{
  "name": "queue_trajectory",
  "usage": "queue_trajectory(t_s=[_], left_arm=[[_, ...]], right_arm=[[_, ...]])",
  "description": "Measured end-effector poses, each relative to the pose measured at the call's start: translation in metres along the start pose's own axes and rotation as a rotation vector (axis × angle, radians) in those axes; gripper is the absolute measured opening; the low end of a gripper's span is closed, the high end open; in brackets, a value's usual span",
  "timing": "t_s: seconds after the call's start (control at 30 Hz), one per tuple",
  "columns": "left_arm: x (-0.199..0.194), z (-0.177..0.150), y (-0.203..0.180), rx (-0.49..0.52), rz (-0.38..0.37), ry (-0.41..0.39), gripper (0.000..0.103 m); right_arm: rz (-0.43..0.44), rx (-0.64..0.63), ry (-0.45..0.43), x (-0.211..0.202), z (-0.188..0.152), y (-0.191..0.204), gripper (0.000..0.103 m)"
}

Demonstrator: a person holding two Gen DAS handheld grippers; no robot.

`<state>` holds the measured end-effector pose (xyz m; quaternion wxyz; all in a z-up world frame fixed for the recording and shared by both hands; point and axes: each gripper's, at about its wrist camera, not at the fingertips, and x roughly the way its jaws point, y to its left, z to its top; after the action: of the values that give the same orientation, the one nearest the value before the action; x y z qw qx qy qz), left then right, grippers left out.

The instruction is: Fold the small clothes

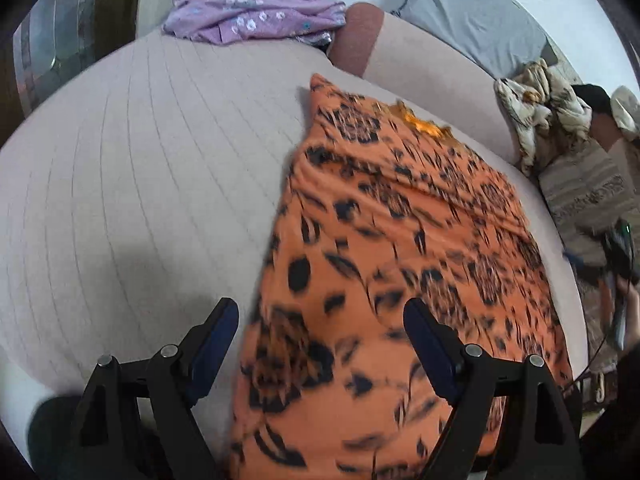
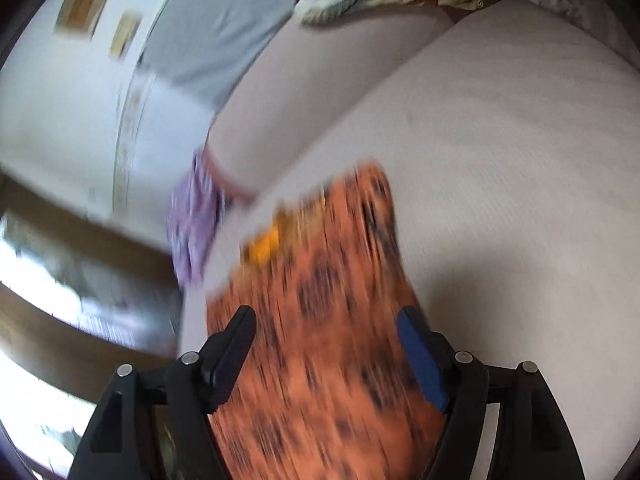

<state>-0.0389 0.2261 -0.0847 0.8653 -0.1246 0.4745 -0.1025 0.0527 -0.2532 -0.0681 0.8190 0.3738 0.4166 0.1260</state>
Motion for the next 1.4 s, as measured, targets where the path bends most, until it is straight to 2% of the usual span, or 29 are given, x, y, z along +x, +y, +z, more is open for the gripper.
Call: queue_trajectory(t_s=[0.13,0.3,0.37,0.4,0.47,0.57,0.6,0.67,0.73,0.77,0.8,0.83,0.87,0.9,0.97,1.03,1.1,1.13,1.2,1.27,1.33,1.37,1.4], left_arm=[[-0.001,-0.024,0.005,0.005,0.016,0.043,0.085],[-0.006,-0.047,0.027,-0.057,0.041,0.086,0.085],[-0.009,-0.051,0.035,-0.092,0.035,0.093,0.085],[-0.008,-0.053,0.039,-0.113,0.026,0.104,0.085],[-0.008,-0.055,0.043,-0.128,0.016,0.102,0.085],[-0.009,-0.058,0.039,-0.112,0.031,0.11,0.082],[-0.011,-0.059,0.037,-0.106,0.025,0.11,0.076],[-0.011,-0.062,0.035,-0.097,0.012,0.124,0.07],[-0.006,-0.065,0.029,-0.066,0.036,0.14,0.068],[-0.005,-0.066,0.026,-0.048,0.058,0.145,0.061],[-0.003,-0.066,0.024,-0.033,0.087,0.151,0.041],[-0.003,-0.066,0.023,-0.024,0.106,0.156,0.028],[-0.003,-0.065,0.023,-0.022,0.094,0.164,0.006],[-0.006,-0.063,0.025,-0.041,0.045,0.171,0.005],[-0.019,-0.057,0.02,-0.029,0.04,0.124,0.005],[-0.045,-0.045,0.01,-0.012,-0.012,0.044,0.005],[-0.067,-0.035,0.001,-0.003,-0.043,-0.026,0.005],[-0.068,-0.033,0.002,-0.003,-0.048,-0.035,0.005],[-0.055,-0.035,0.008,-0.02,-0.03,0.0,0.006],[-0.029,-0.042,0.016,-0.048,0.011,0.082,0.006],[-0.006,-0.054,0.023,-0.063,0.061,0.158,0.014],[-0.003,-0.057,0.024,-0.073,0.066,0.155,0.016],[-0.005,-0.059,0.023,-0.072,0.055,0.146,0.024]], right_arm=[[-0.081,-0.01,0.145,-0.041,-0.088,-0.024,0.076],[-0.117,0.017,0.248,-0.053,-0.171,-0.054,0.074],[-0.115,0.028,0.244,-0.054,-0.187,-0.055,0.068],[-0.11,0.02,0.242,-0.053,-0.189,-0.052,0.057],[-0.132,-0.006,0.252,-0.053,-0.196,-0.047,0.041],[-0.165,-0.006,0.249,-0.052,-0.199,-0.046,0.039],[-0.162,-0.002,0.244,-0.054,-0.199,-0.047,0.039],[-0.156,-0.014,0.232,-0.055,-0.198,-0.039,0.039],[-0.148,-0.006,0.224,-0.053,-0.196,-0.035,0.041],[-0.152,0.001,0.225,-0.051,-0.196,-0.038,0.042],[-0.157,0.019,0.236,-0.047,-0.197,-0.042,0.043],[-0.154,0.019,0.229,-0.046,-0.198,-0.043,0.043],[-0.159,0.007,0.234,-0.046,-0.198,-0.041,0.041],[-0.168,-0.006,0.24,-0.046,-0.198,-0.039,0.032],[-0.202,-0.023,0.254,-0.045,-0.196,-0.036,0.008],[-0.17,-0.02,0.23,-0.053,-0.191,-0.032,0.007],[-0.099,-0.007,0.157,-0.073,-0.182,-0.021,0.007],[-0.084,-0.002,0.132,-0.08,-0.177,-0.019,0.007],[-0.054,0.01,0.112,-0.085,-0.173,-0.021,0.011],[-0.074,0.046,0.128,-0.076,-0.175,-0.036,0.012],[-0.083,0.095,0.177,-0.061,-0.182,-0.051,0.02],[-0.108,0.101,0.188,-0.055,-0.186,-0.057,0.04],[-0.094,0.11,0.188,-0.053,-0.187,-0.06,0.048]])
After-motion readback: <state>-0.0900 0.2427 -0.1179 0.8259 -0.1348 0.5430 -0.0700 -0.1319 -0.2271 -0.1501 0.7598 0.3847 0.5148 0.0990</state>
